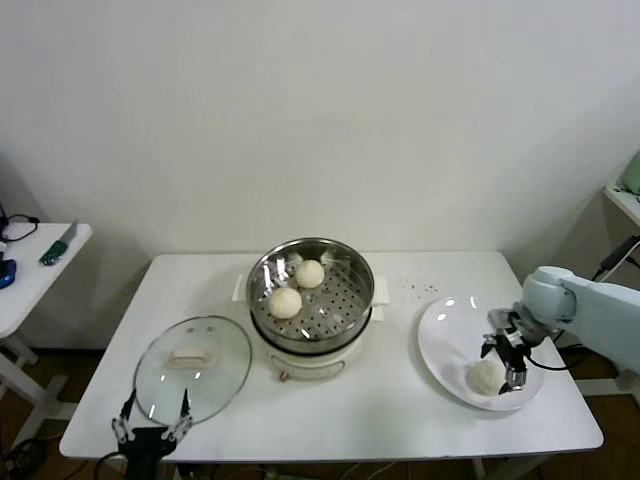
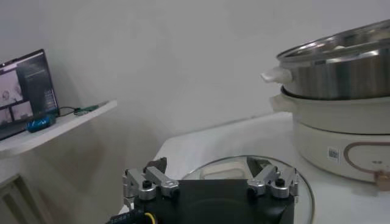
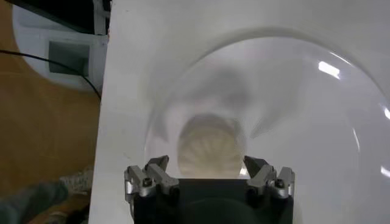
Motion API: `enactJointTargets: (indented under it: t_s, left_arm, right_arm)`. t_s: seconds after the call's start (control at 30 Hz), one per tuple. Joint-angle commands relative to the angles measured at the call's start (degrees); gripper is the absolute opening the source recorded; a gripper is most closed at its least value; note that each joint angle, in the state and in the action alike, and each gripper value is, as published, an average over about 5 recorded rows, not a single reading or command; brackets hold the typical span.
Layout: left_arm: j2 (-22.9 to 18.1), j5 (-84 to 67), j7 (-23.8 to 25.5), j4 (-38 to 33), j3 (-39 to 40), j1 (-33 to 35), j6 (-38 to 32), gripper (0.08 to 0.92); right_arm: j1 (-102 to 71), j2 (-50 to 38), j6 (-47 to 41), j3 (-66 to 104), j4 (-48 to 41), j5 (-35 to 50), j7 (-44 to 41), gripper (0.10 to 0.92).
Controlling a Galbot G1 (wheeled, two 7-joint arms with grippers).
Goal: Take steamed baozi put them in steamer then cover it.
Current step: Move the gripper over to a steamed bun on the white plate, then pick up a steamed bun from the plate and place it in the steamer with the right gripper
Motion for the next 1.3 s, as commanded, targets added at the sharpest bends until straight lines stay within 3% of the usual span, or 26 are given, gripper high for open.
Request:
enactJointTargets:
  t_s: [0.03,0.37,1.0,1.13,1.3]
  left_arm:
    - [-0.13,0.11,-0.1,0.47,-0.03,0.09,-0.1,0.823]
    - [-0.11,0.14,-0.11,0.56,-0.11,0.27,-0.21,0.823]
    - [-0.24,0.62,-0.1,0.4,0.23,0.31,-0.05,0.823]
    - [-0.12,0.61,-0.09,0.39,0.35,0.32,-0.03,0.823]
    - [-0.04,0.66,-0.02,0.16,0.56,0.14,0.21,0.823]
  right_arm:
    - [-3.88,1.59,0.56,3.64,-3.0,-2.19,-0.05,0.823]
    - [-4.39,2.35,1.23,3.34,-4.1,-3.18,-0.37,0.818]
    - [-0.89,4.35,2.87,1.43,-4.75,-3.34,-1.86,0.661]
    - [6.28,5.54,6.42,-2.79,-3.4,-2.81,-2.58,0.654]
    - [20.81,11.45,17.43,-9.57,-1.4,-3.15,-4.62,0.654]
